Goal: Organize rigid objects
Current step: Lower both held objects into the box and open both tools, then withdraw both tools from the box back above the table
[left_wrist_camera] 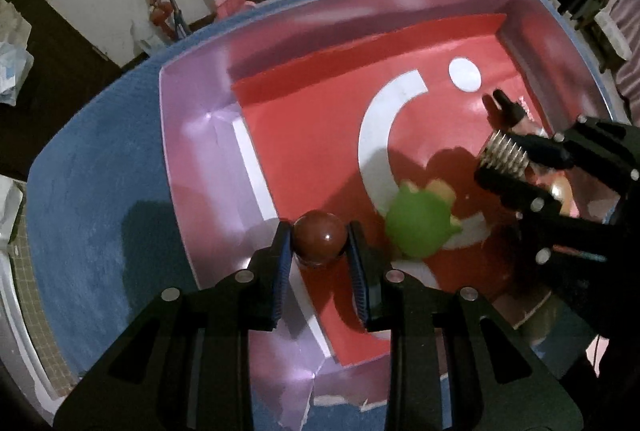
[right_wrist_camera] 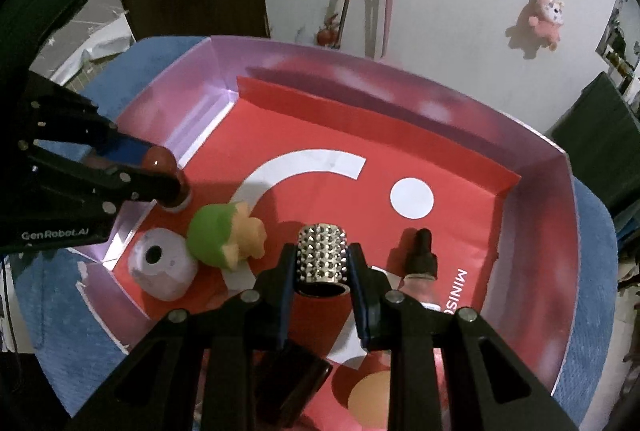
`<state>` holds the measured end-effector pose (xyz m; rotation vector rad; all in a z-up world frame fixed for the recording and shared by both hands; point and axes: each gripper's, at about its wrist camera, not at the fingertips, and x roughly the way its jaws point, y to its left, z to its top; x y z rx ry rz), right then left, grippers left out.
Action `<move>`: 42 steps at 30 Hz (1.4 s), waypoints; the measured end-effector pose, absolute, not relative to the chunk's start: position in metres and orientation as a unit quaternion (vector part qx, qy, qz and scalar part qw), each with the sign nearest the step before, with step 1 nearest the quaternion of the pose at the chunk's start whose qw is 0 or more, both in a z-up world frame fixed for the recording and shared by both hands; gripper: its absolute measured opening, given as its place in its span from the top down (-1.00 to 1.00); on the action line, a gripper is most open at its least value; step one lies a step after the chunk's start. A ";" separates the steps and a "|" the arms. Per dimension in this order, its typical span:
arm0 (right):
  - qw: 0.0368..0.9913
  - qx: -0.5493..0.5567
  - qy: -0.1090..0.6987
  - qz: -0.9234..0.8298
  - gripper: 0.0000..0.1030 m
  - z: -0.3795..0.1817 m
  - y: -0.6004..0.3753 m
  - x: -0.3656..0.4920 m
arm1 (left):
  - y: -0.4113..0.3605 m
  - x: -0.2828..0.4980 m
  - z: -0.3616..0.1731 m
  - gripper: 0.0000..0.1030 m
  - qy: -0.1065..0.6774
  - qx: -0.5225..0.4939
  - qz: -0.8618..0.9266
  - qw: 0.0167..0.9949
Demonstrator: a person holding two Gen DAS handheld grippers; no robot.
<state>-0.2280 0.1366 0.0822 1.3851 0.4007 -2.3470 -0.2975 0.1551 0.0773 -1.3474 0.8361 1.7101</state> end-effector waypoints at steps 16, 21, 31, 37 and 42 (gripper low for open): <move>0.185 0.527 0.154 -0.815 0.47 0.068 0.136 -0.242 | 0.188 -0.296 0.064 0.50 0.361 -0.522 0.666 0.390; 0.181 0.530 0.156 -0.813 0.47 0.064 0.133 -0.242 | 0.188 -0.292 0.062 0.50 0.364 -0.524 0.662 0.393; 0.184 0.531 0.156 -0.813 0.41 0.058 0.132 -0.244 | 0.187 -0.292 0.059 0.50 0.364 -0.522 0.660 0.399; 0.182 0.529 0.159 -0.813 0.27 0.056 0.129 -0.244 | 0.187 -0.289 0.060 0.49 0.364 -0.520 0.660 0.402; 0.181 0.530 0.159 -0.813 0.25 0.055 0.128 -0.244 | 0.187 -0.289 0.060 0.48 0.361 -0.521 0.661 0.401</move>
